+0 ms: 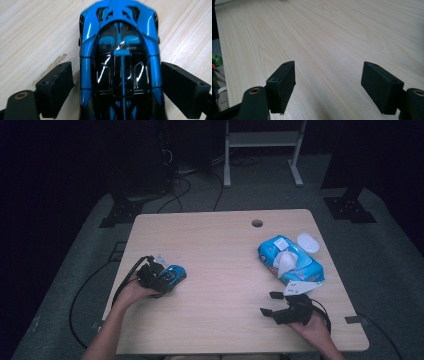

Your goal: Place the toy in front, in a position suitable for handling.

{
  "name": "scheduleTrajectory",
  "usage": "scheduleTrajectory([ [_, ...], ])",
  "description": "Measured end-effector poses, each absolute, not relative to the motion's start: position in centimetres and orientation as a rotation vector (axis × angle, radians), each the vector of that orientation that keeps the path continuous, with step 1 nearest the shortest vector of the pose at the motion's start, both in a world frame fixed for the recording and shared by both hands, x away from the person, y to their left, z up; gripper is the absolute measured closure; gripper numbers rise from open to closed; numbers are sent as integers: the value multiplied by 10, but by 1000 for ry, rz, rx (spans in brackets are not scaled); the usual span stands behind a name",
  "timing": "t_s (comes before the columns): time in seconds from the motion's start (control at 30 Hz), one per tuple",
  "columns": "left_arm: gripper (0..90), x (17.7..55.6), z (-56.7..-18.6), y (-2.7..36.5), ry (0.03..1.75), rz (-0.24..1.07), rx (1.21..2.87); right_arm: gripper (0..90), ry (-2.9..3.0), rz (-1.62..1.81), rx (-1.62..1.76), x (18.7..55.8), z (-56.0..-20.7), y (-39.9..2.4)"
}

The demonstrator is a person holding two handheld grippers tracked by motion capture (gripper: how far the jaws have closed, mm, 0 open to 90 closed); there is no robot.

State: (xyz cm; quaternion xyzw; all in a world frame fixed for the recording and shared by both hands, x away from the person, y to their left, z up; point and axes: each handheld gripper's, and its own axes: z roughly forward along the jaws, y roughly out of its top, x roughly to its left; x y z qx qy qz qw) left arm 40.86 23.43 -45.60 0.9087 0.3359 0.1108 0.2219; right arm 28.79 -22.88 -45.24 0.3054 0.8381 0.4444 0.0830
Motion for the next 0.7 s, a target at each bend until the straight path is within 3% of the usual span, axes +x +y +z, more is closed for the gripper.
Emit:
scheduleTrajectory([
  [0.7,144,412,-457,237,972,266,2481,267,2505,1320,909,287,-453,-227],
])
